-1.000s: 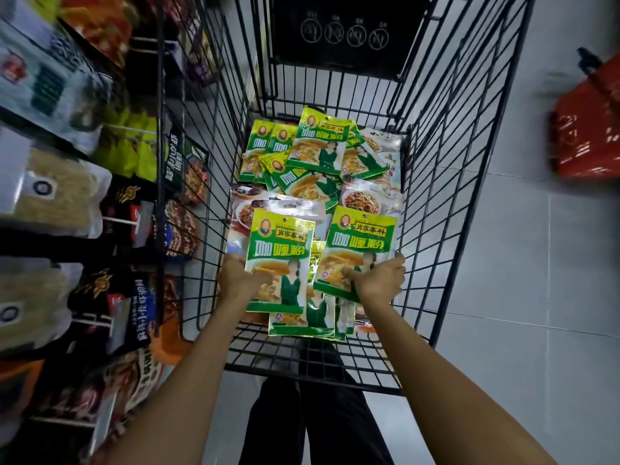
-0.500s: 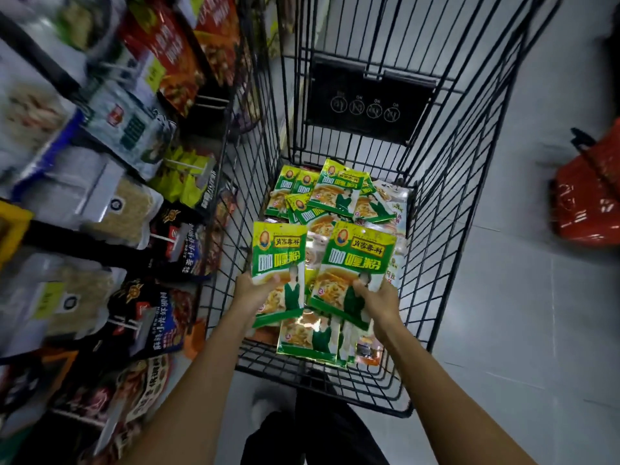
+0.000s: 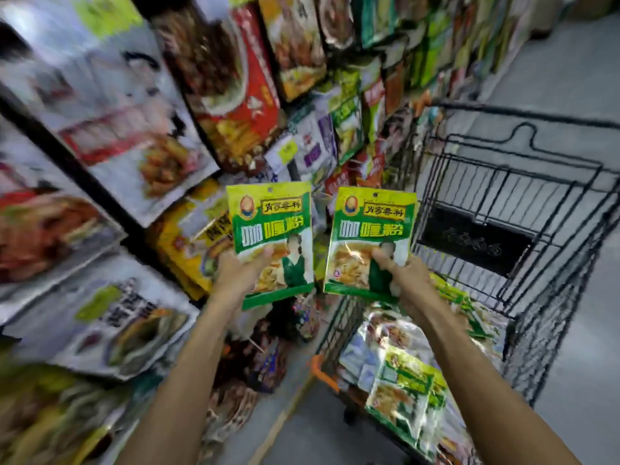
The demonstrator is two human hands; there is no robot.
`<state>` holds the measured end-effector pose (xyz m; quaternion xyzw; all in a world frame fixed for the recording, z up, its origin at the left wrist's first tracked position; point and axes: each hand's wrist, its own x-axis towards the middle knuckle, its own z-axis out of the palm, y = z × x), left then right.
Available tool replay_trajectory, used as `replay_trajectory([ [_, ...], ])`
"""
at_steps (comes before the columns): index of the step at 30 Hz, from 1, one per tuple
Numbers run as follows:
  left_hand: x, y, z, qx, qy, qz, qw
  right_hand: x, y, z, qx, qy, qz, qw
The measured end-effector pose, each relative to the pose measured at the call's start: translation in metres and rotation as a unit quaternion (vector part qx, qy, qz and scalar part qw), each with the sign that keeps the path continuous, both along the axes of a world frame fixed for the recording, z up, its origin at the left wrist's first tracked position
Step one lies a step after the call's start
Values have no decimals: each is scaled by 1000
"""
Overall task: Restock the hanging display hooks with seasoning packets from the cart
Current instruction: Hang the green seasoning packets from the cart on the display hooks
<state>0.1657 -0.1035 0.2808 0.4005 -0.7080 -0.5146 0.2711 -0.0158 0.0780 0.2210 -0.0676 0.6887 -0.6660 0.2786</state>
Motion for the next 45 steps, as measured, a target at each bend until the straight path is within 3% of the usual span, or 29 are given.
replay_trajectory([
  [4, 75, -9, 81, -65, 66, 68, 993, 45, -45, 79, -64, 78, 136, 986],
  [10, 180, 0, 175, -182, 128, 146, 964, 128, -96, 193, -165, 167, 238, 943],
  [24, 367, 26, 311, -305, 206, 344, 864, 296, -197, 349, -320, 220, 421, 820],
  [28, 392, 22, 330, -300, 210, 384, 848, 321, -216, 378, -318, 200, 432, 820],
  [37, 395, 12, 347, -266, 230, 384, 854, 329, -237, 414, -312, 174, 432, 828],
  [45, 391, 1, 341, -312, 216, 398, 835, 330, -244, 413, -286, 145, 447, 835],
])
